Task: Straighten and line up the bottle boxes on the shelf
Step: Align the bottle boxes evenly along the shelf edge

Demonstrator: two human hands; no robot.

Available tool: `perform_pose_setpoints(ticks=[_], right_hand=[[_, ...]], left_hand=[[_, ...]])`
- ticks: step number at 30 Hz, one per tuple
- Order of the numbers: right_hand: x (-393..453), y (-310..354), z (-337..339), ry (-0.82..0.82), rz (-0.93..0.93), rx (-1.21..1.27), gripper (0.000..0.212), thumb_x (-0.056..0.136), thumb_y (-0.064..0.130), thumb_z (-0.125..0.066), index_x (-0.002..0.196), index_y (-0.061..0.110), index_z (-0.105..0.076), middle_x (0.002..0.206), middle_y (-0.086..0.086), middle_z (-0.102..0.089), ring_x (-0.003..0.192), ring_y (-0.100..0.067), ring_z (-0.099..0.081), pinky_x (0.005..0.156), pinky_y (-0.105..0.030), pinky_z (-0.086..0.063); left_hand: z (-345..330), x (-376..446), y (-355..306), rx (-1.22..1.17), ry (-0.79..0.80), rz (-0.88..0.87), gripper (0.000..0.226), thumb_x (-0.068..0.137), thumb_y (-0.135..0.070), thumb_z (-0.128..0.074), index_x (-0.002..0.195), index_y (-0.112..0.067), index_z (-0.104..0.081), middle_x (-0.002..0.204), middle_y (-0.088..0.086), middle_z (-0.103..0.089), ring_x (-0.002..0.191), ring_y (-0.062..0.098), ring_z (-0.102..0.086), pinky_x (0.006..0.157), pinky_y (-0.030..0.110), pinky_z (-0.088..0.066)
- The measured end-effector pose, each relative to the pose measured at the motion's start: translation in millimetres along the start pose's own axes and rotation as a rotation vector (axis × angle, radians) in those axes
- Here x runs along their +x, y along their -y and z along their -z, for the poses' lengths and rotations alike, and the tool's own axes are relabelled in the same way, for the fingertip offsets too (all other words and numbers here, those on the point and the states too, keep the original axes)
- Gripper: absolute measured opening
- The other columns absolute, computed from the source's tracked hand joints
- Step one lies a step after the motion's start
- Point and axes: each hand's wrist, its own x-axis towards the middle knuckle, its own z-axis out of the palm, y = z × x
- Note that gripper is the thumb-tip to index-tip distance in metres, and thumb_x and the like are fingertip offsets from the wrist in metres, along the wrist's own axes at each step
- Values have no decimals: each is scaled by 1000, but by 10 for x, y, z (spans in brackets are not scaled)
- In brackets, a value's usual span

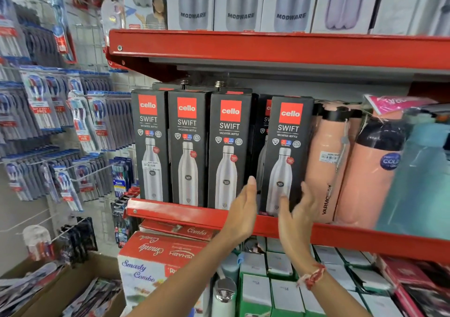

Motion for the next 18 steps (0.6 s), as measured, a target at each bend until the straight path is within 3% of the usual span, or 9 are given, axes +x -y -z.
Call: perform_pose_setpoints(ticks=[2,5,6,8,10,12,13,16,18], right_hand=[[47,-71,29,135,-122,49,67,94,38,-48,149,13,-20,155,-9,-24,141,-24,-23,114,-43,-21],[121,-131,42,244,-176,4,78,91,55,-44,151,13,-19,157,-7,-24,142,-23,-24,114,-40,-20],[137,-133,40,252,-174,-21,79,90,58,-43,150,12,-21,156,-8,-28,141,-24,-27,113,-40,-22],[147,-103,20,266,-186,-31,80,88,61,-43,149,12,-25,153,-10,-34,138,-26,-33,111,-41,-27],[106,-48,-3,278,-195,-19,78,87,62,-45,146,13,-33,146,-12,-44,129,-25,-44,105,-39,-33],[43,4,-10,266,-158,19,68,87,60,-46,137,14,-46,134,-13,-57,102,-15,-56,87,-29,-39],[21,26,-9,259,-148,35,68,87,60,-46,135,12,-48,133,-12,-58,99,-13,-57,85,-24,-37],[-1,40,17,272,-178,66,81,83,67,-41,144,13,-39,141,-7,-51,123,-20,-49,91,-28,-30],[-7,52,34,287,-197,63,83,83,68,-40,146,14,-36,136,-8,-55,112,-16,-51,89,-28,-29]], left_hand=[[-114,75,10,10,63,103,88,82,-79,-9,147,-24,-31,151,-2,-40,135,7,-33,107,23,-17],[-167,127,-55,-100,69,230,120,54,-99,-9,135,-21,-49,124,-1,-56,108,7,-48,98,28,-31],[-172,133,-54,-151,45,244,126,45,-103,-10,130,-21,-54,125,-1,-57,111,10,-51,102,31,-34],[-141,123,-43,-198,-15,270,134,43,-104,-12,142,-18,-42,149,5,-43,136,20,-40,117,43,-25],[-71,97,-10,-200,-62,275,136,44,-104,-13,148,-17,-30,156,7,-31,143,22,-30,121,46,-17],[10,47,33,-172,-80,258,135,46,-104,-11,149,-18,-28,156,7,-31,143,21,-30,121,46,-17],[46,14,37,-157,-82,254,135,46,-104,-11,149,-17,-28,156,7,-32,143,21,-30,121,45,-17],[91,-53,86,-140,-50,241,136,47,-104,-9,149,-16,-26,151,7,-41,139,19,-37,119,40,-20],[106,-110,45,-108,-6,241,135,47,-103,-7,150,-17,-22,143,5,-51,133,15,-44,117,37,-22]])
